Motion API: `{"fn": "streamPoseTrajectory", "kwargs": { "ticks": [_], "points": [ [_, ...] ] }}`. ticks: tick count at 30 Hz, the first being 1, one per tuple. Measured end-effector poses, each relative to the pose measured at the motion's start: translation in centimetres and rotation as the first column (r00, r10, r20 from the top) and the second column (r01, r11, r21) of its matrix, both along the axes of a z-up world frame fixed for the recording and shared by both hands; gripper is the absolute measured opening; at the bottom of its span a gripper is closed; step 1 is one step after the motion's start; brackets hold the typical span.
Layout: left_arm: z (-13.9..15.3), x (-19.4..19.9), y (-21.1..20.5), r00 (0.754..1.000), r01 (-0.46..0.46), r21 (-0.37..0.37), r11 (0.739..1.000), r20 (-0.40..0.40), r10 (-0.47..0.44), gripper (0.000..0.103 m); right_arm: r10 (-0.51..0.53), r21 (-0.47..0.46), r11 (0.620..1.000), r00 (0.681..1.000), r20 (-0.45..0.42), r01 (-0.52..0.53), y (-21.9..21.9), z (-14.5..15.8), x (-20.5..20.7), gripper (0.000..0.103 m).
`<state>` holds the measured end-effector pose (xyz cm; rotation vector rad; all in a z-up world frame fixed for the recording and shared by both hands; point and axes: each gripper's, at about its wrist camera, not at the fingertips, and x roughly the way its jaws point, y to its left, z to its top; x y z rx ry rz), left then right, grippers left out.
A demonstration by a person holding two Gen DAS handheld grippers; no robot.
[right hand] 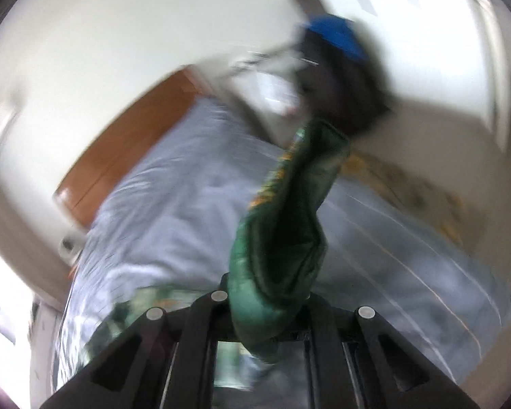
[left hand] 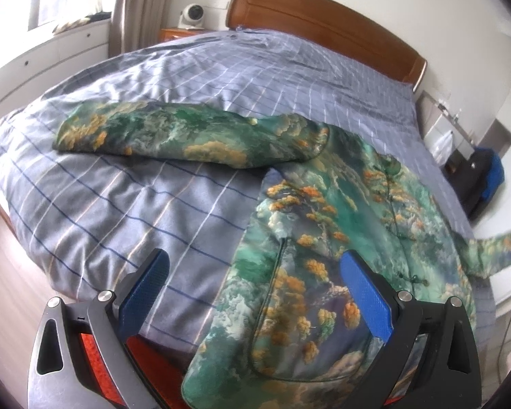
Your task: Fold large clothes
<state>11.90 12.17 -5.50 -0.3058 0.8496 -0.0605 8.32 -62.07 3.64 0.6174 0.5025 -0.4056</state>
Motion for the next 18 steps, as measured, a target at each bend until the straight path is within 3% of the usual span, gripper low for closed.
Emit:
{"fn": "streamPoseTrajectory", "kwargs": {
  "ticks": [4,8,12,18],
  "points": [
    [-0.2,-0.6,1.6,1.0,-0.024,-0.013,1.0,0.016,0.024,0.101,0.191,-0.112,0.976,0.981,0.026,-0.187,8.9,6.0,5.7,0.008],
    [-0.5,-1.2,3.5,0.997,-0.076,-0.019,0.997,0.029,0.076,0.101,0.331,-0.151,0.932,0.943,-0.004,-0.328,17.6,7.4,11.5,0.008],
    [-1.0,-1.9,5.1,0.992,-0.118,-0.045,0.992,0.029,0.119,0.101,0.424,-0.177,0.885,0.903,-0.073,-0.43,25.6,5.3,16.2,0.008],
    [-0.6,-2.9,6.0,0.991,-0.122,-0.027,0.992,0.05,0.124,0.101,0.497,-0.206,0.815,0.836,-0.231,-0.542,35.4,-2.8,20.4,0.008]
  ]
}}
